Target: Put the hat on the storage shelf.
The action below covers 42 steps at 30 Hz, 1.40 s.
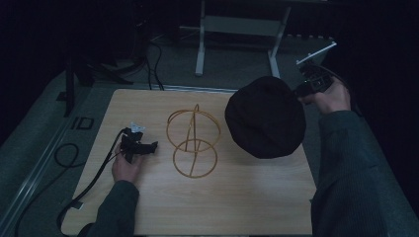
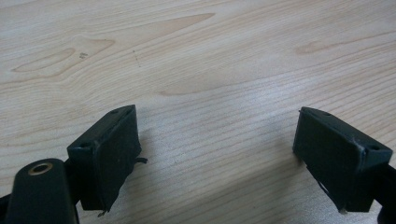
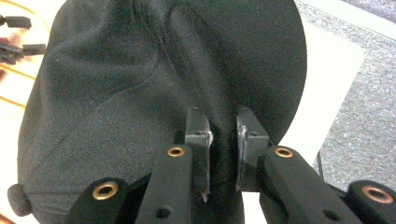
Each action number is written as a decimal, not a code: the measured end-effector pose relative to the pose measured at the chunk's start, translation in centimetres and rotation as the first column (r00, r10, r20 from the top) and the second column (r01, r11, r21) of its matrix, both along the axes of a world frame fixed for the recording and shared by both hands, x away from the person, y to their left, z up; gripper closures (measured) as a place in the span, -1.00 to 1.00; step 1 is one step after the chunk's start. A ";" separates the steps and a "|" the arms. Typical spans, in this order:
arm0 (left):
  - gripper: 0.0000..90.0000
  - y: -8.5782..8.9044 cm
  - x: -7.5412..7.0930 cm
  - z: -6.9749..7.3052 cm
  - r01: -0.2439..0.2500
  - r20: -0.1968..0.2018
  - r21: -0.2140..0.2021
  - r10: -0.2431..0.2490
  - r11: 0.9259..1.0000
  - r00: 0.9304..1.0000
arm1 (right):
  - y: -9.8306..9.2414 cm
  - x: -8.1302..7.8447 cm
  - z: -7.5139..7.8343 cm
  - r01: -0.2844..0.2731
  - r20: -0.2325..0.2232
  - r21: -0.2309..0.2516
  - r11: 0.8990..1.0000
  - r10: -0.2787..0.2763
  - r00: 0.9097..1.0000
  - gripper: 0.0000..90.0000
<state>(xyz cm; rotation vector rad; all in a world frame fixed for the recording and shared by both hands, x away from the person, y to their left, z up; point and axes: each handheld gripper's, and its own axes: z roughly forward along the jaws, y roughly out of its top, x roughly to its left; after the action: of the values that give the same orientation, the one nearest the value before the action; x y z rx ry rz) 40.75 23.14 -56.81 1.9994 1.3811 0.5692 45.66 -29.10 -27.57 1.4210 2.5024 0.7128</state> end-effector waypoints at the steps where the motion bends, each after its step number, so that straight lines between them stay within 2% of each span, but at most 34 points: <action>1: -0.69 0.0 0.0 0.0 0.000 0.000 0.000 0.000 1.000 1.000 | -0.1 0.0 0.1 0.003 0.001 0.006 1.000 -0.003 1.000 0.76; 8: -0.69 0.0 0.0 0.0 0.000 0.000 0.000 0.000 1.000 1.000 | -0.4 -0.1 0.9 -0.006 0.000 0.066 0.998 0.006 1.000 0.76; 16: -0.69 0.0 0.0 0.0 0.000 0.000 0.000 0.000 1.000 1.000 | 0.1 -0.1 2.0 -0.035 0.009 0.091 0.995 0.034 0.999 0.76; 23: -0.69 0.0 0.0 0.0 0.000 0.000 0.000 0.000 1.000 1.000 | 0.8 -0.3 2.6 -0.086 0.023 0.156 0.984 0.084 0.996 0.76; 28: -0.69 0.0 0.0 0.0 0.000 0.000 0.000 0.000 1.000 1.000 | 1.5 -0.4 3.1 -0.112 0.033 0.154 0.982 0.108 0.994 0.76; 32: -0.69 0.0 0.0 0.0 -0.001 -0.001 -0.001 0.001 1.000 1.000 | 2.8 -0.5 3.8 -0.155 0.041 0.159 0.975 0.150 0.988 0.76; 42: -0.69 0.0 0.0 0.0 0.001 -0.002 0.000 -0.001 1.000 1.000 | 5.4 -0.4 4.9 -0.209 0.046 0.164 0.964 0.204 0.978 0.76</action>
<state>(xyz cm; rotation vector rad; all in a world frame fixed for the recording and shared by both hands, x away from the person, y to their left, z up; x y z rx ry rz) 40.74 23.15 -56.80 2.0010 1.3815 0.5676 45.26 -23.66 -22.71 1.1970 2.6489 0.9969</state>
